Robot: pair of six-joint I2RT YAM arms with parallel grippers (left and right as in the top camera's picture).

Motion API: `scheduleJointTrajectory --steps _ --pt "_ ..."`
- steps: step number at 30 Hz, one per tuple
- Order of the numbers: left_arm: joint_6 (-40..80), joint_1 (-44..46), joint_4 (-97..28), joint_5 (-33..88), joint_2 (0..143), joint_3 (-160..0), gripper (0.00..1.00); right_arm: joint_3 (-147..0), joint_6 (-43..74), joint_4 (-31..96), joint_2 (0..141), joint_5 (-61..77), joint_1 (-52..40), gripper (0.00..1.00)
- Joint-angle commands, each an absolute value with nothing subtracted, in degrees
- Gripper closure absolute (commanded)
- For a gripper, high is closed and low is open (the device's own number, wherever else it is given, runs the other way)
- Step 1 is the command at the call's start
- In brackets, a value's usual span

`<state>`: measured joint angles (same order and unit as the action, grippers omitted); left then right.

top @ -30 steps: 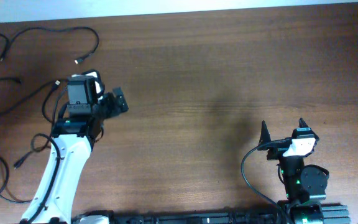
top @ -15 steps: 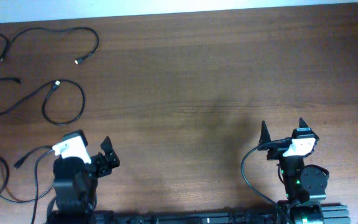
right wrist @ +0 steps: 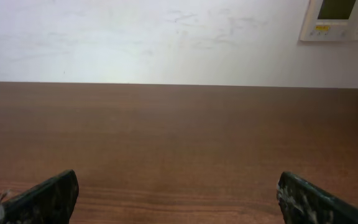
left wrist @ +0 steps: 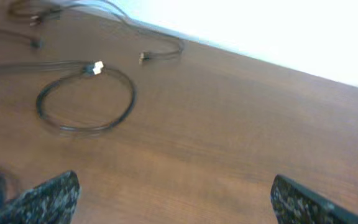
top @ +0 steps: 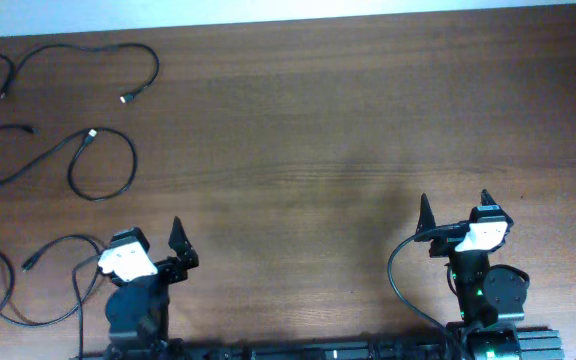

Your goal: Untangle cables

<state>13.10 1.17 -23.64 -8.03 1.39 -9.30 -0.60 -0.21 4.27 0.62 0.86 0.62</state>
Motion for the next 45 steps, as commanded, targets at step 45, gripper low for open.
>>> scheduleJointTrajectory --steps 45 --pt "0.6 1.3 -4.1 -6.2 0.3 -0.5 0.02 -0.3 -0.6 4.6 0.2 0.2 0.6 0.01"
